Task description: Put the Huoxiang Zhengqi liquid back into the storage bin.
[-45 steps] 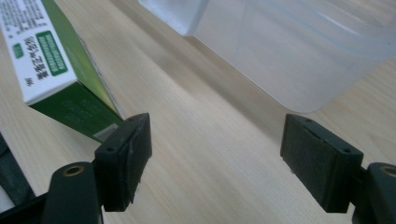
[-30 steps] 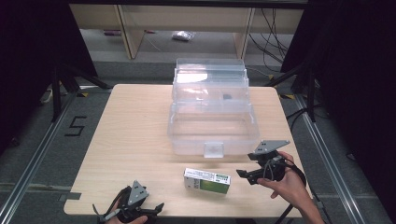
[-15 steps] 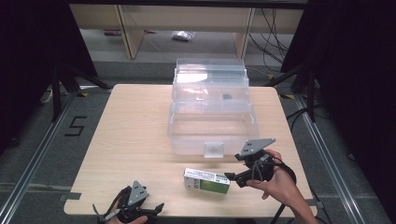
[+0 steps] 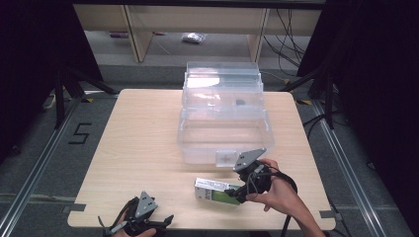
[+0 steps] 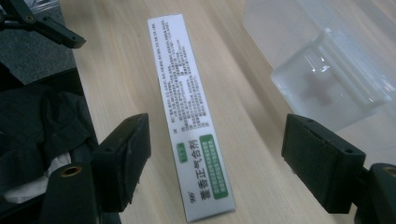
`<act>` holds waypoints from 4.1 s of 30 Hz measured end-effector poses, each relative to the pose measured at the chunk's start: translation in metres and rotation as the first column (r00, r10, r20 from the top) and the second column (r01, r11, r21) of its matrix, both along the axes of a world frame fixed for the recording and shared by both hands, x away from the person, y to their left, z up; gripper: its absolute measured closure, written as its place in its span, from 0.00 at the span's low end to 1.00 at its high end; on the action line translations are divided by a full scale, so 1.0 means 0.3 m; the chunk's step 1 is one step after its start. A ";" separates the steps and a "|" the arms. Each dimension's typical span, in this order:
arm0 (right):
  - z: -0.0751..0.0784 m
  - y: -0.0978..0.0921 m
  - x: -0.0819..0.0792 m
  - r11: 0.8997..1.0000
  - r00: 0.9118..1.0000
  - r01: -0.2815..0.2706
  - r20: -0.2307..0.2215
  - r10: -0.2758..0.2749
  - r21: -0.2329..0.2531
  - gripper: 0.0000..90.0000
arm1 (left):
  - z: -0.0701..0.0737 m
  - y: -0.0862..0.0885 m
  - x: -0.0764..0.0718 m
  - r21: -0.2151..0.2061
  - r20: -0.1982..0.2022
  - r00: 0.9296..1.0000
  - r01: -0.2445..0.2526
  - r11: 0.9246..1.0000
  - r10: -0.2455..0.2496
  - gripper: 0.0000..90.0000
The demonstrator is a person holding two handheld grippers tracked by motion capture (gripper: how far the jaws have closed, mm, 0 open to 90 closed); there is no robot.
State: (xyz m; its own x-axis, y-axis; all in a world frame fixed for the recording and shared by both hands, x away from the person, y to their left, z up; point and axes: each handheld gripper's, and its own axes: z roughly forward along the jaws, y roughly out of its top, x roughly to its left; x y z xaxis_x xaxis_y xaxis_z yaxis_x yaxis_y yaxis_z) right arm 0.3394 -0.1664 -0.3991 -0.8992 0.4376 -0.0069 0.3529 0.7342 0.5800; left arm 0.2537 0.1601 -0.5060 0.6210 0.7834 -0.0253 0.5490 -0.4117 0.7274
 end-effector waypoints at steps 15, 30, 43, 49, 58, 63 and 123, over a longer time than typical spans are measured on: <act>-0.047 0.081 0.030 0.990 0.995 -0.096 -0.021 0.094 -0.100 0.25 | 0.003 0.002 -0.001 0.014 -0.007 1.000 -0.001 1.000 0.001 0.16; -0.078 0.131 0.034 0.979 0.992 -0.119 -0.049 0.112 -0.167 0.24 | 0.001 0.000 -0.002 -0.005 -0.004 1.000 0.002 1.000 -0.002 0.16; -0.098 0.167 0.041 0.963 0.987 -0.159 -0.059 0.150 -0.218 0.30 | 0.000 0.000 -0.002 -0.007 -0.003 1.000 0.007 1.000 -0.007 0.16; -0.108 0.182 0.042 0.955 0.987 -0.153 -0.088 0.135 -0.255 0.35 | -0.001 0.000 -0.002 -0.011 0.000 1.000 0.003 1.000 -0.003 0.16; -0.128 0.197 0.054 0.940 0.983 -0.177 -0.100 0.155 -0.291 0.43 | -0.001 0.000 -0.002 -0.014 0.001 1.000 0.001 1.000 -0.001 0.16; -0.134 0.196 0.066 0.927 0.980 -0.196 -0.084 0.179 -0.320 0.46 | -0.001 0.000 -0.002 -0.009 -0.001 1.000 0.006 1.000 -0.006 0.16; 0.099 0.084 0.161 0.931 0.977 -0.199 -0.136 0.164 -0.305 0.72 | -0.003 0.002 0.001 -0.003 0.002 1.000 -0.001 1.000 0.001 0.16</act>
State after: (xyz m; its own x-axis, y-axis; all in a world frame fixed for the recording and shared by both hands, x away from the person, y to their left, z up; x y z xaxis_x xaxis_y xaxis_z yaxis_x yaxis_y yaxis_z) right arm 0.3876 -0.1413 -0.3694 -0.9661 0.2576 -0.0176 0.2430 0.9302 0.2752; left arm 0.2542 0.1606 -0.5069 0.6203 0.7839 -0.0266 0.5477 -0.4086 0.7301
